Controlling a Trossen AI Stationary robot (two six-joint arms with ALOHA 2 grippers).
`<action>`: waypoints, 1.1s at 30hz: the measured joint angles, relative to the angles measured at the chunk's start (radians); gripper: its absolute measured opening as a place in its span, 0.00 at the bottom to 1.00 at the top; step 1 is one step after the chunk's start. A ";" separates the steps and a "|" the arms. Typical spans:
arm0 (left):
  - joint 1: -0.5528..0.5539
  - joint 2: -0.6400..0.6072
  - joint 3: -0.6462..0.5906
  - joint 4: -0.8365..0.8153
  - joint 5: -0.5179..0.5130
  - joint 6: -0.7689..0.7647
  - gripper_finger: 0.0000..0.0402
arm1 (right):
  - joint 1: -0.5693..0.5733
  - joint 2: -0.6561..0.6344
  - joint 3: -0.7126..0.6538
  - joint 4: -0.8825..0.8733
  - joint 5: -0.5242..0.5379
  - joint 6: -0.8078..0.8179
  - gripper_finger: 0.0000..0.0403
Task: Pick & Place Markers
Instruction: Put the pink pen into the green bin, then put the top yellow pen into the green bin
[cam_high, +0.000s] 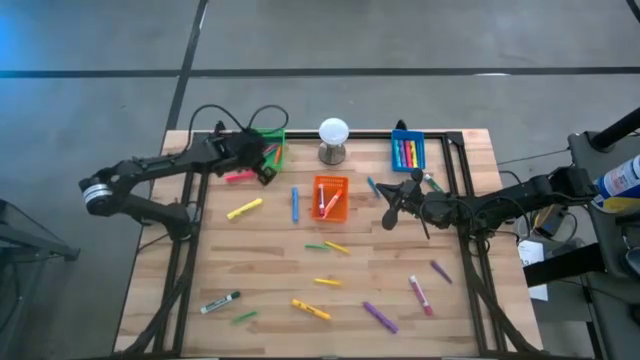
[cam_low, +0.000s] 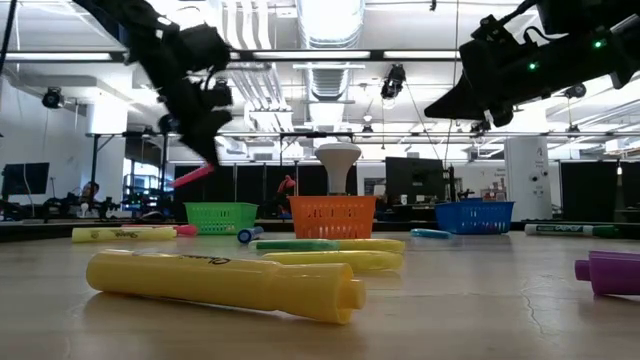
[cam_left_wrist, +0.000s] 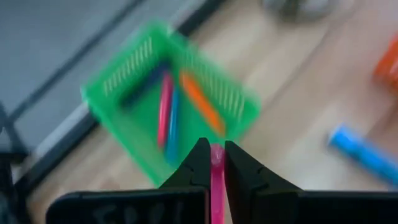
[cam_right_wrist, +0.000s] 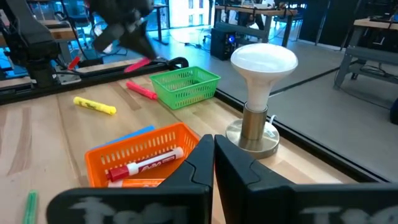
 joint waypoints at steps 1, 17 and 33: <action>0.009 0.005 0.008 0.041 0.016 0.012 0.04 | 0.000 0.000 0.000 0.000 0.000 0.000 0.02; 0.214 0.247 0.002 0.366 0.153 0.024 0.05 | 0.000 0.000 -0.001 -0.023 0.000 -0.005 0.02; 0.202 0.150 0.001 0.312 0.155 0.057 0.16 | 0.000 0.000 -0.001 -0.022 0.000 0.000 0.02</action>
